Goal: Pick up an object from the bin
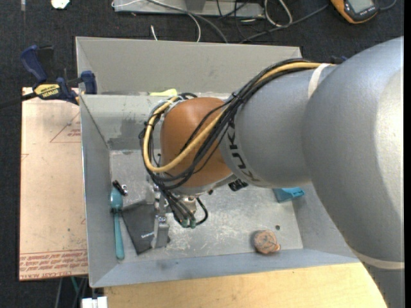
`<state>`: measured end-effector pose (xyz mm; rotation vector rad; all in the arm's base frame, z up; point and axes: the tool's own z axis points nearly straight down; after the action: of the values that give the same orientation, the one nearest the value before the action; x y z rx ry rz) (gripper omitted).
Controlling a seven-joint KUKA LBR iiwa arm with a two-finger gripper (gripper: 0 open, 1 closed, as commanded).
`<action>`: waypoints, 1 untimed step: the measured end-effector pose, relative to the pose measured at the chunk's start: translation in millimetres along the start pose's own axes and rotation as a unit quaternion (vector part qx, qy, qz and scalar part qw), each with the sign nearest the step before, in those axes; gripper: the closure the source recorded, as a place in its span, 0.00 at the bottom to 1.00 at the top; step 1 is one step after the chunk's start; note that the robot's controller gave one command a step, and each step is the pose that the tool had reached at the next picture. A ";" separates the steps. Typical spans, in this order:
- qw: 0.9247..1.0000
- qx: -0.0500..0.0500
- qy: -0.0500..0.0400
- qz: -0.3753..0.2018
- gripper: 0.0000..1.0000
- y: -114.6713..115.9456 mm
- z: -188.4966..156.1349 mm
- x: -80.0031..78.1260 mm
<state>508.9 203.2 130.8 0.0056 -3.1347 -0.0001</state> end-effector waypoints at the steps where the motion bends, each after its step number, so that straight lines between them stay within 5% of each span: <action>1: 1.000 -0.001 -0.003 0.002 0.00 -0.6 -3.3 -2.2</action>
Offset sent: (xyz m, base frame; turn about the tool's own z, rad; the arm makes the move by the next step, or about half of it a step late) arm 0.0454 -0.0036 -0.0476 -0.3592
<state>511.1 202.6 134.1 0.0003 -3.1410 -0.0025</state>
